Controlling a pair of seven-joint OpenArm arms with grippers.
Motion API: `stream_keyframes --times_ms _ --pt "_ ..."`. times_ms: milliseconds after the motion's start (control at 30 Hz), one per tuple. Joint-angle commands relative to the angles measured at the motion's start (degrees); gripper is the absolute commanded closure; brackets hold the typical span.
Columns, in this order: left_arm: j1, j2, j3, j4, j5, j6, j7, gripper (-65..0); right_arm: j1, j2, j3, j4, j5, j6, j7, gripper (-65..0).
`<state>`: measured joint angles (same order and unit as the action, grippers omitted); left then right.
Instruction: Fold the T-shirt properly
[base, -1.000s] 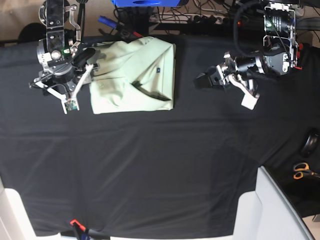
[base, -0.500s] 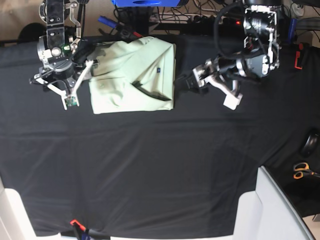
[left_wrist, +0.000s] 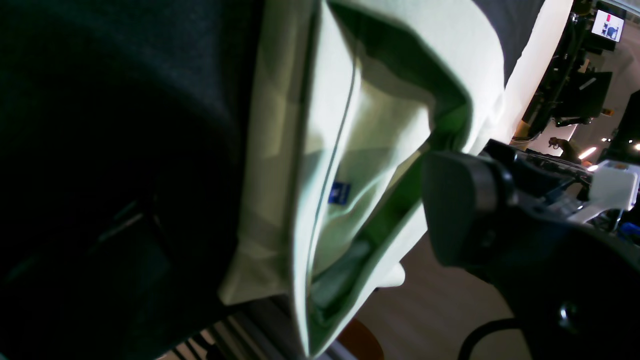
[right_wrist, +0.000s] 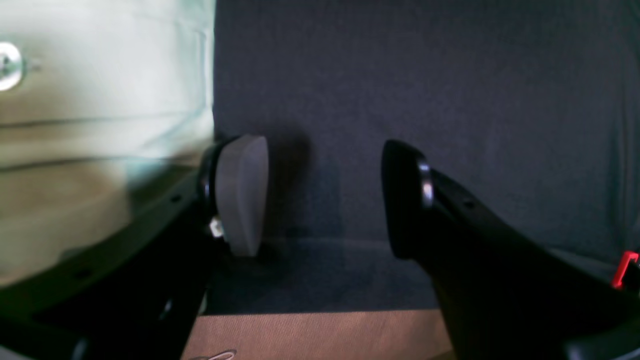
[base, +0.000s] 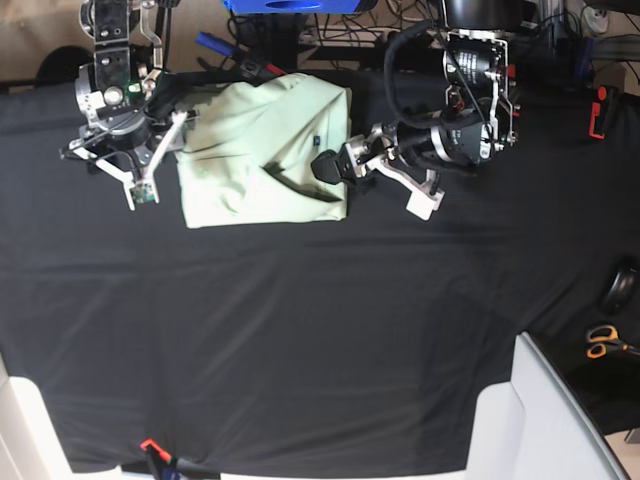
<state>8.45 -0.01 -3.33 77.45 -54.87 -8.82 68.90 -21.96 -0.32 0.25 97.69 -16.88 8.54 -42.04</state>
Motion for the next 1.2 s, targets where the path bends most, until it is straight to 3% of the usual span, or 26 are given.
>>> stream_keyframes --times_ms 0,200,467,533,600,767,967,1167 --pt "-0.67 0.41 1.79 -0.13 1.82 0.51 -0.20 -63.3 0.28 0.01 0.14 0.99 -0.39 -0.23 0.77 -35.0" --pt "-1.55 0.58 9.53 -0.22 1.73 0.51 -0.29 -63.3 0.28 -0.08 0.14 0.99 -0.39 -0.23 0.77 -35.0" --pt "-3.83 0.85 10.41 -5.49 1.64 0.51 -0.29 -61.8 0.28 -0.08 0.23 0.99 -0.39 -0.23 0.77 -35.0" --pt "-4.18 0.85 10.41 -6.55 1.64 0.51 -0.38 -54.9 0.28 -0.08 0.23 0.99 -0.39 -0.23 0.77 -35.0" --pt "-4.27 0.85 10.32 -6.90 1.64 0.51 -1.26 -43.7 0.28 -0.08 0.23 0.99 -0.39 -0.23 0.77 -35.0" --pt "-4.27 0.76 10.50 -7.08 1.90 0.51 -3.89 0.0 0.20 -0.08 0.23 0.99 -0.39 -0.23 0.77 -35.0" --pt "-5.85 -1.09 10.50 -6.64 1.90 0.51 -3.45 0.0 0.20 0.01 0.32 0.99 -0.39 -0.23 0.77 -35.0" --pt "-10.51 -5.66 13.22 -7.16 1.90 0.69 -3.28 0.0 0.20 0.19 0.32 0.99 -0.39 -0.23 0.77 -35.0"
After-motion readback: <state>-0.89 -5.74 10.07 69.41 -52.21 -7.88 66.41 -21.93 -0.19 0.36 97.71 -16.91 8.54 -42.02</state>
